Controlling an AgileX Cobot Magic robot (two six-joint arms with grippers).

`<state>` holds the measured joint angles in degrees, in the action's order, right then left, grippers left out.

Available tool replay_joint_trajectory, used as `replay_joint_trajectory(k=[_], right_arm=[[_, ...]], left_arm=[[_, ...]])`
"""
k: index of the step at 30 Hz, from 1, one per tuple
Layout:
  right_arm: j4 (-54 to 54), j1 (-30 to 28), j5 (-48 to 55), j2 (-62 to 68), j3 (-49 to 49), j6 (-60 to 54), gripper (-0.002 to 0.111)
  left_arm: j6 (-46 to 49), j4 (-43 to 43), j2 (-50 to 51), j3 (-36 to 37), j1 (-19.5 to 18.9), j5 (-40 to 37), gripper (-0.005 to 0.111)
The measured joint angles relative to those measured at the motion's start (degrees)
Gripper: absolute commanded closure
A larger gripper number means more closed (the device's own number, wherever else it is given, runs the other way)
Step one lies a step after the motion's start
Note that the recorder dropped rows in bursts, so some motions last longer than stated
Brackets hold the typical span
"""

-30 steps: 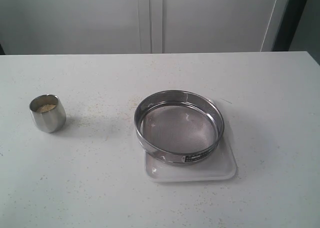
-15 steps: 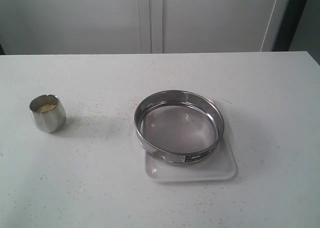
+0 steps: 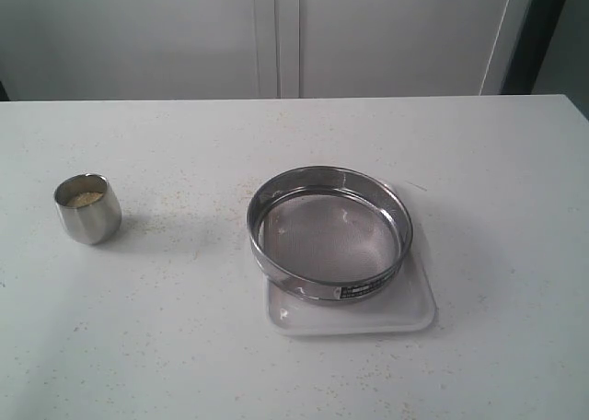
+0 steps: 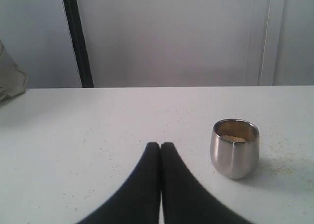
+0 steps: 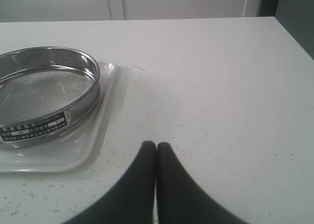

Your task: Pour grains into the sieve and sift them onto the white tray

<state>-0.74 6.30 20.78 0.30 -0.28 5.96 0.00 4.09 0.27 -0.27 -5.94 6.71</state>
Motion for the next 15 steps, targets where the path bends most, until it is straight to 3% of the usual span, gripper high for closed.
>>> replay_joint_trajectory(k=[15], right_arm=[[0.0,0.0,0.0,0.0,0.0,0.1,0.108]], left_arm=[[0.0,0.0,0.0,0.0,0.0,4.6,0.107]])
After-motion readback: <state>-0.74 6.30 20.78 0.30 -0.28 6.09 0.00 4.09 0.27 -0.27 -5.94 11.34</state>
